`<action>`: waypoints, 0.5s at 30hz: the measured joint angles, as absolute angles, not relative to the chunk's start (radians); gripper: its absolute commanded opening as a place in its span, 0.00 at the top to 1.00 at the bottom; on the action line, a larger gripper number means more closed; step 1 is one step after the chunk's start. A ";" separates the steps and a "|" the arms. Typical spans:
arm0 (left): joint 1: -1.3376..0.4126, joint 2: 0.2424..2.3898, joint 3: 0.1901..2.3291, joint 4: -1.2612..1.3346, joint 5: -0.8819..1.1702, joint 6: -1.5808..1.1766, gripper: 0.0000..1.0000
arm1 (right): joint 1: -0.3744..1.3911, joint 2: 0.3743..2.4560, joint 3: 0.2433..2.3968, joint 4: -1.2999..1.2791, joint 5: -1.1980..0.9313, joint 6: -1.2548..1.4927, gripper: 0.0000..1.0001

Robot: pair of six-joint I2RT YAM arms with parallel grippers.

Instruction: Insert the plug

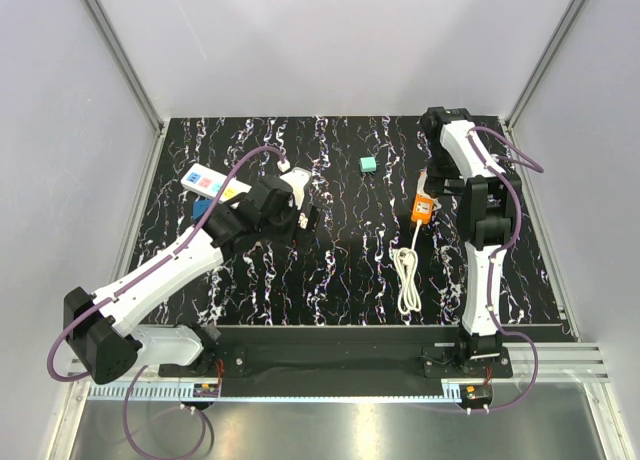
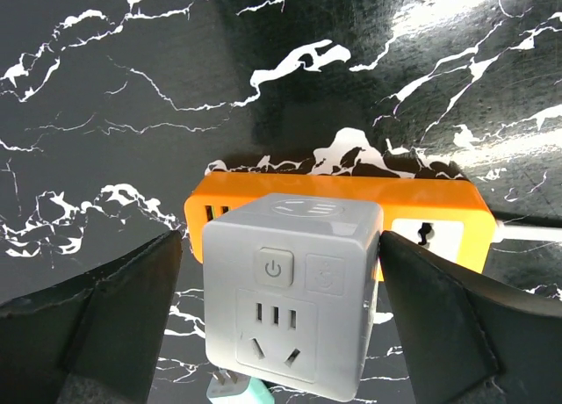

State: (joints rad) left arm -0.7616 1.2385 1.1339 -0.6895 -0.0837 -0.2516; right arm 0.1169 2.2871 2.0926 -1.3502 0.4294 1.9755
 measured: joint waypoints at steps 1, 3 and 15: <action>-0.762 1.238 1.134 -0.690 -0.084 -0.252 0.01 | 0.117 2.287 2.095 -1.351 0.429 1.975 0.00; -0.762 1.235 1.134 -0.690 -0.084 -0.252 0.01 | 0.117 2.287 2.101 -1.353 0.428 1.975 0.00; -0.762 1.229 1.134 -0.690 -0.089 -0.252 0.01 | 0.117 2.242 2.061 -1.331 0.427 1.976 0.00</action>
